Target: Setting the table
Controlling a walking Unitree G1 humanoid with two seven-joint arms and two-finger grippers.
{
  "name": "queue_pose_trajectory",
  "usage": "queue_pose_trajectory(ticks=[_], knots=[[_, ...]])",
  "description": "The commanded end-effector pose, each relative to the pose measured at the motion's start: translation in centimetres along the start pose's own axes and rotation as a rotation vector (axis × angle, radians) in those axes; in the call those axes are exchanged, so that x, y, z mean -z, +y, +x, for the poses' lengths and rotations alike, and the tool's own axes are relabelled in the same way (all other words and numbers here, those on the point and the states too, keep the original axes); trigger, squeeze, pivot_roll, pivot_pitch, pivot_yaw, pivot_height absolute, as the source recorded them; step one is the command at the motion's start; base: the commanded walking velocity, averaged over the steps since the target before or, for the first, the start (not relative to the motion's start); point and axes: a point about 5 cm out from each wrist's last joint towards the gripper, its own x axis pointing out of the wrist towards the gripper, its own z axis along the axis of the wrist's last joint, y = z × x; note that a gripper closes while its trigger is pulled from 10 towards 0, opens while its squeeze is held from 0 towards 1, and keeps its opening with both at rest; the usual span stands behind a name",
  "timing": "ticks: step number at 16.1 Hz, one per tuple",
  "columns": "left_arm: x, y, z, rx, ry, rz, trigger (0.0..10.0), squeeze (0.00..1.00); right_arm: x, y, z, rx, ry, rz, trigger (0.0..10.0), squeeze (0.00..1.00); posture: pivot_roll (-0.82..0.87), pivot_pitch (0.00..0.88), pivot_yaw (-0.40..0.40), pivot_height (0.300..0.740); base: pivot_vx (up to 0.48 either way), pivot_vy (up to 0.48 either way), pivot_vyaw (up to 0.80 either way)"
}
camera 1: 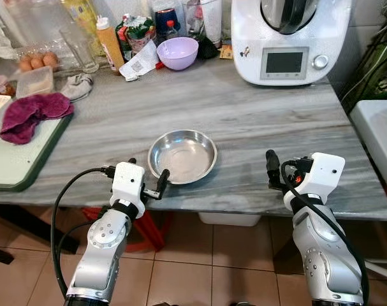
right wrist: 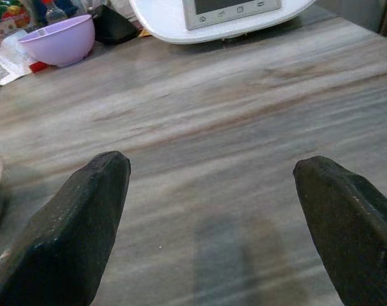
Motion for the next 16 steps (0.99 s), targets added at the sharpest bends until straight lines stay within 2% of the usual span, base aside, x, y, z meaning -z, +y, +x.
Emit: queue_pose_trajectory(ticks=[1, 9, 11, 16], knots=[[0.0, 0.4, -0.2, -0.018, 0.012, 0.019, 10.0, 0.0, -0.1, 0.4, -0.1, -0.01, 0.0, 0.011, 10.0, 0.0, -0.13, 0.111, 0.116, 0.74, 0.0, 0.0, 0.0], [0.1, 0.2, -0.1, -0.015, 0.026, 0.032, 10.0, 0.0, 0.0, 0.6, 0.2, -0.013, 0.002, 0.011, 10.0, 0.0, -0.14, 0.113, 0.109, 0.74, -0.225, 0.0, 0.0], [-0.1, 0.2, 0.0, -0.013, 0.008, 0.044, 10.0, 0.0, -0.1, 0.5, 0.4, -0.007, 0.001, 0.007, 10.0, 0.0, -0.14, 0.111, 0.111, 0.74, 0.0, 0.0, 0.0], [-0.8, -0.3, 0.8, -0.026, -0.017, -0.019, 10.0, 0.0, -0.2, 0.5, 0.8, 0.013, -0.009, 0.022, 10.0, 0.0, -0.13, 0.105, 0.117, 0.74, 0.0, 0.0, 0.0]])
